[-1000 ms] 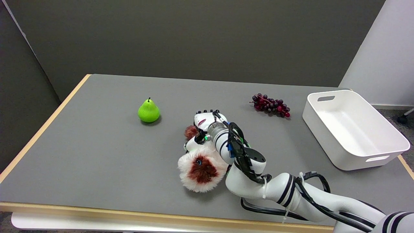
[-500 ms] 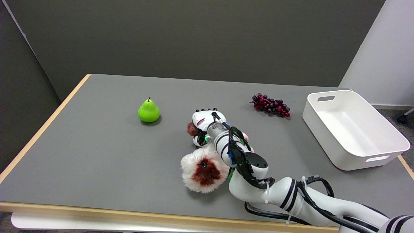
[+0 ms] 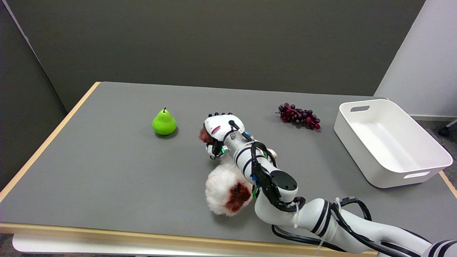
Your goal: Pick up the plush toy.
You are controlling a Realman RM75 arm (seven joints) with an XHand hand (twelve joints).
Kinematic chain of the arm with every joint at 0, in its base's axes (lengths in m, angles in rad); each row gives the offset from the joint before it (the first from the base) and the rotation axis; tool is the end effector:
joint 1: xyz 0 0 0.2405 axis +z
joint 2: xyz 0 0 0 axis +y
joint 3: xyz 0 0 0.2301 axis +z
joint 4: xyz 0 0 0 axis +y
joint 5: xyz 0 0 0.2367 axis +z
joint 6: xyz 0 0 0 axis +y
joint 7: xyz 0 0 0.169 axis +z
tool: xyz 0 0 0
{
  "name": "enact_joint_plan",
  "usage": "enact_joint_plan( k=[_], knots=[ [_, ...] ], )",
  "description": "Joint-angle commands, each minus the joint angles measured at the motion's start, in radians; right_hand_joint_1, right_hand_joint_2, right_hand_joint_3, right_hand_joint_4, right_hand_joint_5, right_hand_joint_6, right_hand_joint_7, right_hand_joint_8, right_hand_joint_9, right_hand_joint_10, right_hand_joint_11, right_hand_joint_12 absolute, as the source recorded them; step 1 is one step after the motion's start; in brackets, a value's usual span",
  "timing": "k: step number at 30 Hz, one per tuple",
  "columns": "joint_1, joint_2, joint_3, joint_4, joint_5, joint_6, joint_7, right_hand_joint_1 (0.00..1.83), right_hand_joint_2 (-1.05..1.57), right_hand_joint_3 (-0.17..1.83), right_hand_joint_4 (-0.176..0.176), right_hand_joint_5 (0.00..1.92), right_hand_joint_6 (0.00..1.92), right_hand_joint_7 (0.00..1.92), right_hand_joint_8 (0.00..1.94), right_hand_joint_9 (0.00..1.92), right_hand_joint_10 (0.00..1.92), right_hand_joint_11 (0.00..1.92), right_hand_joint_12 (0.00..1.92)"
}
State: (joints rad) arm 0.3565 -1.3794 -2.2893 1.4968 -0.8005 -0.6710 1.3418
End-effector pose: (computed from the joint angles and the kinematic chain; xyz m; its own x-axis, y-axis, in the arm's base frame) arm -0.2238 -0.4276 0.1247 0.9750 -0.1856 0.1225 -0.1316 -0.0376 0.9906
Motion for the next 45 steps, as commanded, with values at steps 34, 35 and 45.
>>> enact_joint_plan(
  k=[34, 35, 45],
  knots=[
    [-0.042, 0.048, 0.006, 0.019, -0.134, 0.129, 0.027, 1.18, 0.91, 0.59, -0.059, 0.66, 1.31, 0.94, 1.57, 0.95, 1.70, 0.84, 1.92],
    [-0.042, 0.052, 0.006, 0.020, -0.134, 0.135, 0.027, 1.34, 0.85, 0.62, -0.080, 0.58, 1.18, 0.92, 1.32, 0.87, 1.49, 0.72, 1.92],
    [-0.040, 0.054, 0.011, 0.024, -0.134, 0.156, 0.027, 0.88, 0.67, 0.92, -0.042, 0.49, 0.96, 0.74, 0.98, 0.71, 1.32, 0.63, 1.80]
  ],
)
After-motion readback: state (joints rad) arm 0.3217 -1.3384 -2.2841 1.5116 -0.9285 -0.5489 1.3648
